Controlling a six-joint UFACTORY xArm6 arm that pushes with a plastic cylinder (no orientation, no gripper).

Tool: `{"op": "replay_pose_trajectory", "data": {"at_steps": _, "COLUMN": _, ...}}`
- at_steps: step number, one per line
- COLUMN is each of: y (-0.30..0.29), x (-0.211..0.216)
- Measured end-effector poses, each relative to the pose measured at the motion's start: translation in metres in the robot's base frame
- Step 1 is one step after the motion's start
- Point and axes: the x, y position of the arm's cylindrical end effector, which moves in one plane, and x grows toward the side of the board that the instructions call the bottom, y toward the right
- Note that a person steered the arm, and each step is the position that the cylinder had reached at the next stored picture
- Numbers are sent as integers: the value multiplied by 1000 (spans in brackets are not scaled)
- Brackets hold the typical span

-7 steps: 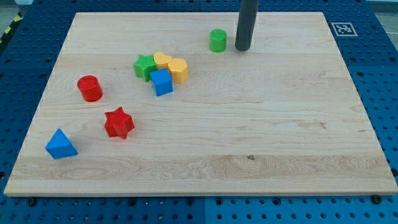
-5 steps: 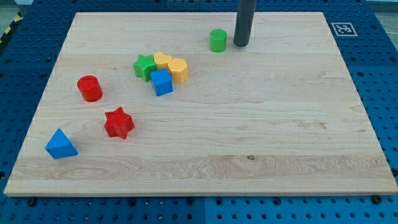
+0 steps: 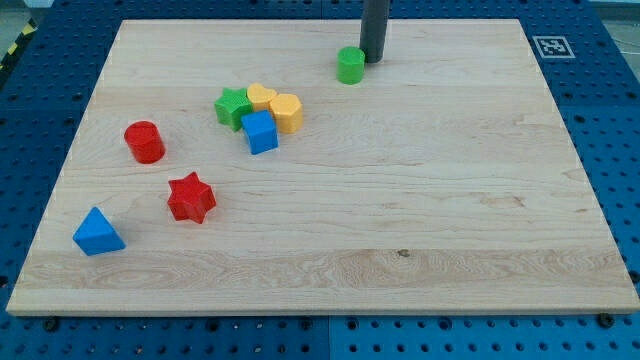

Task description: Drag the green circle to the top of the yellow hexagon

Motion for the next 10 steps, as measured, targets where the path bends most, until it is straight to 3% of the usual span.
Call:
{"op": "replay_pose_trajectory", "data": {"at_steps": 5, "y": -20, "x": 30}}
{"op": "replay_pose_trajectory", "data": {"at_steps": 8, "y": -49, "x": -6}}
{"op": "replay_pose_trajectory", "data": {"at_steps": 10, "y": -63, "x": 37}}
